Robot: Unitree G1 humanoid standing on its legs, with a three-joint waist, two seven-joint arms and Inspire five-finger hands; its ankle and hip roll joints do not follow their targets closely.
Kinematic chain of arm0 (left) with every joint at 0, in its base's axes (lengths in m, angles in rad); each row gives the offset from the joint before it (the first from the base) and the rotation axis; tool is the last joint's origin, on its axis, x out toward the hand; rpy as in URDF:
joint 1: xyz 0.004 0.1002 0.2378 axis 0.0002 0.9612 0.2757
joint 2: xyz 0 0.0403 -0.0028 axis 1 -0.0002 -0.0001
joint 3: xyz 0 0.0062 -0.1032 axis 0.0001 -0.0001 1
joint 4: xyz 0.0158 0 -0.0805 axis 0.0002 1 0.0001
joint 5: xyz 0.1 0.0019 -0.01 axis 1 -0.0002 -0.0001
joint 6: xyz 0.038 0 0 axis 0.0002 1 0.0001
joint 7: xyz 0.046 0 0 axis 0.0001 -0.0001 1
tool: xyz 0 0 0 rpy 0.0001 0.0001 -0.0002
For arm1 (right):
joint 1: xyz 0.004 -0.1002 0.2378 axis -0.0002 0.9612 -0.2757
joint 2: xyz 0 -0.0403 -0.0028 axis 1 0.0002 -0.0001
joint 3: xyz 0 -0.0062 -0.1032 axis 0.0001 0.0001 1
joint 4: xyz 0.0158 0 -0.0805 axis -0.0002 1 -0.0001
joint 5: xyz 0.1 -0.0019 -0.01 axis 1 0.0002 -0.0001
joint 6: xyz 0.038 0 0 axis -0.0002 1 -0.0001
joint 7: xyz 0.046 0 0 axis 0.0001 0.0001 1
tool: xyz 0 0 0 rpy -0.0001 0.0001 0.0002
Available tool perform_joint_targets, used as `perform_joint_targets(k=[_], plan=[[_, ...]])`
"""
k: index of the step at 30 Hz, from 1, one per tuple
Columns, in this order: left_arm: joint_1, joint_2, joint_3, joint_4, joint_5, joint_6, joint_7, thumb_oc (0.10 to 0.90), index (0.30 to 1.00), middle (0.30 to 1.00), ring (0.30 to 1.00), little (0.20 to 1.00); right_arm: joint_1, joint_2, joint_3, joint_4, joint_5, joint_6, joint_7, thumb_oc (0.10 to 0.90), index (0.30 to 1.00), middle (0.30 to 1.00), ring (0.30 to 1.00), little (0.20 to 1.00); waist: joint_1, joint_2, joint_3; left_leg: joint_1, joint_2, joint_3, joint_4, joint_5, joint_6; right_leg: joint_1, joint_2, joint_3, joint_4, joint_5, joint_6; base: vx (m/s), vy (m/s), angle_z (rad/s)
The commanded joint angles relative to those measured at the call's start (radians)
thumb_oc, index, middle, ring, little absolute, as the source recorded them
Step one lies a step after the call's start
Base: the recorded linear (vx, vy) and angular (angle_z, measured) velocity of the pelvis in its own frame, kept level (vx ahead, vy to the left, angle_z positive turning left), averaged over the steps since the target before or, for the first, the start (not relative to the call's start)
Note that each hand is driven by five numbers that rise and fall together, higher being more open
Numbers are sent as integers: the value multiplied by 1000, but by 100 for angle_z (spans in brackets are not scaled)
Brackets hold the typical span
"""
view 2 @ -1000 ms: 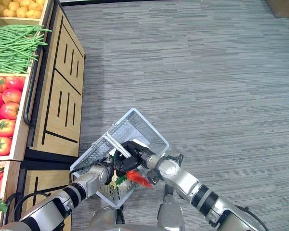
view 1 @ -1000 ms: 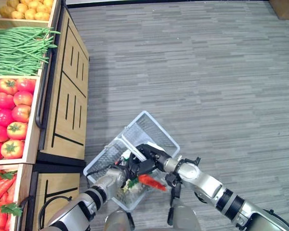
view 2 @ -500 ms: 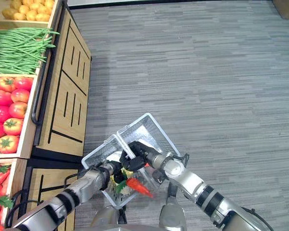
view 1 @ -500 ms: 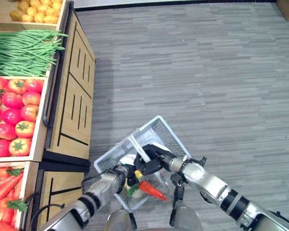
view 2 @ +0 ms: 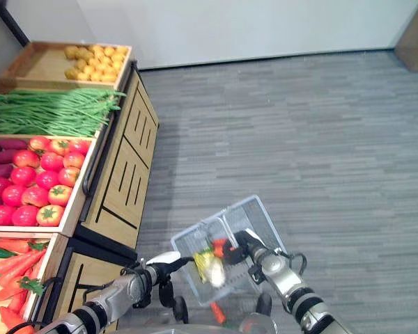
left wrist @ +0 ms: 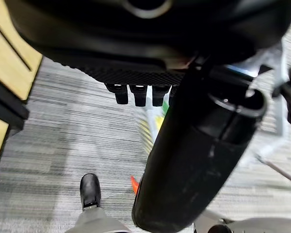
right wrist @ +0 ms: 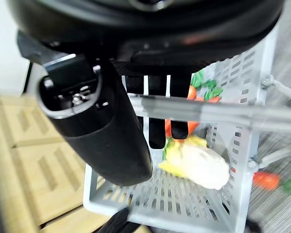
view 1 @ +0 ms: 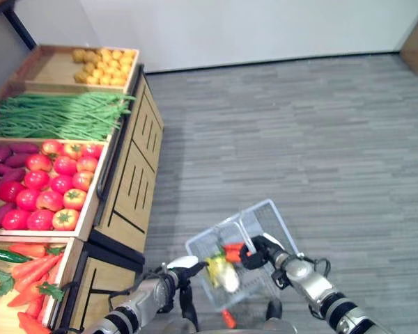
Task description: Get the vegetables into the basket
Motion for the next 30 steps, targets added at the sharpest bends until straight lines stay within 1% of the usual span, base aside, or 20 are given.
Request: perform_joint_targets(k=[1,2,3,4,5,6,7,8,9,11,12,14,17,20,21,24,26,30], plan=[[-120,-16,50,128,-48,4,86,900,1000,1000,1000,1000,-90,61,-40,33,-52,-88,-29,400,300,300,300,300,-12,-54,-28,17,-22,-35,15,-89,-4,-4,-28,45,20,-45,35,0,0,0],[-108,-12,94,175,-76,11,95,900,1000,1000,1000,1000,-78,51,-75,111,-66,-78,-32,400,300,300,300,300,-10,-55,-31,20,-22,-36,15,-89,-4,0,-29,44,19,-45,34,0,0,0],[-99,-14,117,205,-94,15,97,900,1000,1000,1000,1000,-72,49,-93,157,-73,-73,-39,400,300,300,300,300,-10,-55,-33,22,-21,-37,15,-90,-5,1,-29,42,19,-45,33,0,0,0],[-99,-15,116,207,-94,14,98,900,1000,1000,1000,1000,-73,50,-93,160,-74,-75,-40,400,300,300,300,300,-10,-55,-33,22,-21,-37,15,-90,-5,2,-28,42,19,-45,33,0,0,0],[-88,-21,143,243,-115,21,102,900,1000,1000,1000,1000,-66,50,-110,197,-79,-73,-39,400,300,300,300,300,-9,-57,-35,22,-20,-36,16,-89,-5,4,-29,42,19,-46,32,0,0,0],[-73,-32,181,303,-143,27,105,900,1000,1000,1000,1000,-57,46,-142,281,-86,-69,-45,400,300,300,300,300,-7,-59,-38,22,-21,-39,16,-88,-5,5,-27,40,20,-47,31,0,0,0],[-63,-39,218,352,-168,34,116,900,1000,1000,1000,1000,-50,47,-158,323,-92,-69,-45,400,300,300,300,300,-5,-61,-41,23,-20,-41,16,-88,-5,7,-26,40,19,-48,30,0,0,0],[-51,-43,252,379,-194,38,120,900,1000,1000,1000,1000,-40,42,-180,360,-98,-66,-52,400,300,300,300,300,-2,-64,-43,24,-20,-41,16,-87,-4,9,-25,39,19,-49,29,0,0,0],[-51,-44,252,381,-194,37,121,900,1000,1000,1000,1000,-41,42,-179,362,-99,-68,-52,400,300,300,300,300,-3,-63,-42,24,-20,-42,16,-87,-4,9,-25,38,19,-49,29,0,0,0],[-24,-53,320,448,-238,50,130,900,1000,1000,1000,1000,-24,40,-220,423,-101,-63,-59,400,300,300,300,300,2,-70,-49,24,-17,-45,14,-85,-5,12,-21,38,17,-52,27,0,0,0],[-24,-54,320,449,-239,50,131,900,1000,1000,1000,1000,-24,41,-220,423,-101,-64,-59,400,300,300,300,300,2,-70,-50,24,-17,-45,14,-85,-5,11,-21,38,17,-52,27,0,0,0],[-3,-56,366,477,-265,56,134,900,1000,1000,1000,1000,-8,39,-249,442,-92,-62,-64,400,300,300,300,300,4,-73,-53,24,-15,-44,14,-83,-6,10,-16,38,17,-52,26,3,-6,2],[15,-47,399,491,-267,60,140,900,1000,1000,1000,1000,20,34,-279,459,-86,-62,-65,400,300,300,300,300,4,-79,-58,26,-12,-43,13,-83,-6,7,-12,43,17,-52,26,0,0,0],[27,-46,407,488,-267,59,145,900,1000,1000,1000,1000,36,31,-299,470,-79,-64,-69,400,300,300,300,300,4,-81,-60,27,-11,-45,12,-83,-6,9,-10,42,16,-52,26,0,0,0],[34,-48,426,499,-278,62,153,900,1000,1000,1000,1000,51,33,-313,473,-72,-66,-73,400,300,300,300,300,3,-83,-61,27,-11,-46,11,-83,-7,12,-9,42,15,-53,25,0,0,0],[48,-52,445,507,-295,65,154,900,1000,1000,1000,1000,63,31,-324,478,-70,-68,-77,400,300,300,300,300,3,-83,-62,27,-12,-47,12,-84,-7,12,-9,42,15,-53,25,0,0,0],[63,-54,475,528,-319,68,155,900,1000,1000,1000,1000,83,35,-340,488,-68,-70,-80,400,300,300,300,300,1,-83,-62,27,-11,-46,11,-82,-8,10,-9,41,14,-53,26,0,0,0],[73,-52,482,535,-310,70,149,900,1000,1000,1000,1000,101,36,-337,490,-86,-69,-75,400,300,300,300,300,-3,-81,-63,23,-11,-47,9,-79,-9,8,-9,42,13,-53,26,0,0,0]])
